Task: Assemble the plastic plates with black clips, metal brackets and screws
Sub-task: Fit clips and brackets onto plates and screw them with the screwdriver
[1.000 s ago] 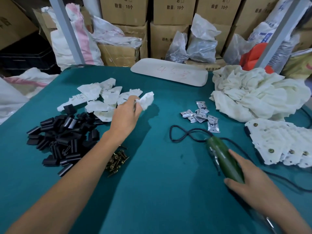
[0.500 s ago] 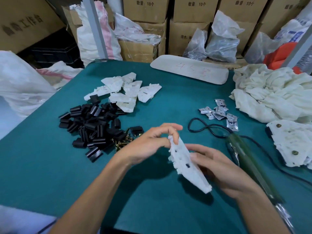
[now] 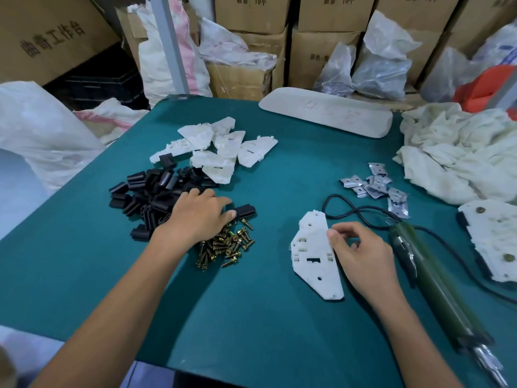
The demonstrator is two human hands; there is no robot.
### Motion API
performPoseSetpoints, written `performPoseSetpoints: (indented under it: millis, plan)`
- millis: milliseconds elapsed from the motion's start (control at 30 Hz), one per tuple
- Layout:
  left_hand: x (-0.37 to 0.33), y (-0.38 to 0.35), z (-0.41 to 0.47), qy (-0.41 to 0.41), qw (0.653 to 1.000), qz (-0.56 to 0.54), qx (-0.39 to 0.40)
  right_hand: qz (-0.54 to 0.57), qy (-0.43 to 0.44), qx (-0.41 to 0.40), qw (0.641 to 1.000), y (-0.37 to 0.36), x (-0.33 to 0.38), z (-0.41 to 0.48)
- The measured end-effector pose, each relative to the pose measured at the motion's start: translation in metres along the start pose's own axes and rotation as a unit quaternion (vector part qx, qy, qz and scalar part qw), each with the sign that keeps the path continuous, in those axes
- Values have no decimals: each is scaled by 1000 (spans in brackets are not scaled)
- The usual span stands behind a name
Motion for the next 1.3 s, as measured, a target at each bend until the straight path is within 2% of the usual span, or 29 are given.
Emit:
performPoseSetpoints:
  millis: [133,300,467,567,633,700,733,800,933,1033,1200,1300]
  plan:
    - [-10,5,10,-20,995,-93,18,14,2,-3,1000,0,-3,0]
    - [-26,15,15,-46,979,-188,-63,38,44,-10,998,-1,11,5]
    - [-45,14,21,-24,985,-150,-79,71,33,3,997,-7,21,10]
    - [-59,36,17,-5,967,-205,-150,139,3,10,990,-7,24,13]
    - [-82,53,4,-14,934,-294,-201,255,-70,81,961,-17,26,10]
    - [-117,63,-12,-77,925,-292,-231,374,-152,150,902,-28,30,4]
    - [-132,63,-18,-109,925,-278,-234,411,-177,157,880,-29,31,4]
    - [-141,57,-21,-133,931,-258,-223,438,-205,130,865,-26,26,11]
    - [-116,28,-3,-79,963,-216,-142,312,-192,23,930,-10,0,36]
    - [-111,5,0,-64,974,-203,-71,266,-179,42,946,-12,-12,36]
    - [-134,-12,-20,-15,978,-191,-86,278,-220,73,932,-19,-22,32]
    - [-148,-14,-28,18,960,-268,-80,296,-238,80,922,-20,-20,30]
Point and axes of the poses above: each hand's wrist, its own z-axis towards the middle knuckle, its own y-axis out of the back of the hand, x = y × z, the point moved 6 cm from there along z, towards the middle knuckle, and after that the axes turned 14 degrees about -x, right-handed, at the moved point
